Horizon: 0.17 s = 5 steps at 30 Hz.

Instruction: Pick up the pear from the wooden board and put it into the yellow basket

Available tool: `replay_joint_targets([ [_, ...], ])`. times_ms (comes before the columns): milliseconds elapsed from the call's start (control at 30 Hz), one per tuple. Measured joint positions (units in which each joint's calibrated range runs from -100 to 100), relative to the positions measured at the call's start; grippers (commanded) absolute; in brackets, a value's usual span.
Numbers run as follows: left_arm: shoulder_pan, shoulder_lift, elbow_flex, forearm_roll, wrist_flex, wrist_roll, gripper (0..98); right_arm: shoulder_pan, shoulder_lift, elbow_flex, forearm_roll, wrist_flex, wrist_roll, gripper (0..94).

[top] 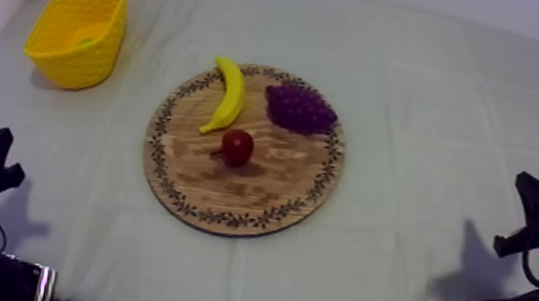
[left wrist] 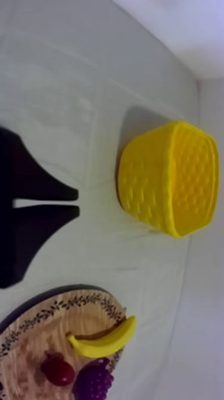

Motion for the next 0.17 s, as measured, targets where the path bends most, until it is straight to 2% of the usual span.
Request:
replay_joint_targets([
  [67,-0.1,0.0,0.3,-1.2,-1.2,2.2,0.1,0.0,0.0,0.0,0.0,0.0,0.0,0.2],
  [167,-0.1,0.0,0.4,-1.67,-1.7,5.4,0.1,0.0,0.0,0.0,0.0,0.0,0.0,0.2],
])
